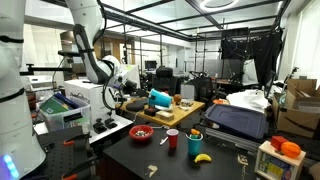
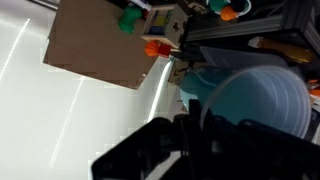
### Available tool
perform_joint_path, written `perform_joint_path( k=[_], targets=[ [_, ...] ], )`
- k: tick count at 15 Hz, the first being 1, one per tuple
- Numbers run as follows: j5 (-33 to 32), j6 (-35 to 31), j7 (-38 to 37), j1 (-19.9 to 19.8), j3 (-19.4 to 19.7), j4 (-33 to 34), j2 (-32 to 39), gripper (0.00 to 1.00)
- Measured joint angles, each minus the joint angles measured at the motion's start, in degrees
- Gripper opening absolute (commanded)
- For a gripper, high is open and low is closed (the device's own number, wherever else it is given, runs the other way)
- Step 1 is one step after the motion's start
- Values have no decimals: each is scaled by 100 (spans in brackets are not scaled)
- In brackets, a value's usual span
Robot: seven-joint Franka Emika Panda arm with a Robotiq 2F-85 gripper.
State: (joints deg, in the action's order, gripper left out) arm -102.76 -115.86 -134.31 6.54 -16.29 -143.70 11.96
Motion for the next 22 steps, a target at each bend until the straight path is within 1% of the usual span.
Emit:
perform_joint_path(
  k=[4,6,9,10,11,13,14,22],
  targets=[
    [-702,-1438,-172,-153,382,-6,-559,1],
    [-1067,-2061,-321,-208,566,37,-725,1],
    [-1345,-2632,-344,-238,758,147,-771,1],
    [-1357,-2721,-344,-238,793,169,-764,1],
    [-1303,-2732,-334,-238,812,175,-751,4],
    [-876,-2477,-108,-208,807,146,-699,4],
    [-796,-2422,-77,-191,804,144,-667,4],
    [-776,-2393,-77,-174,805,144,-628,4]
  ],
)
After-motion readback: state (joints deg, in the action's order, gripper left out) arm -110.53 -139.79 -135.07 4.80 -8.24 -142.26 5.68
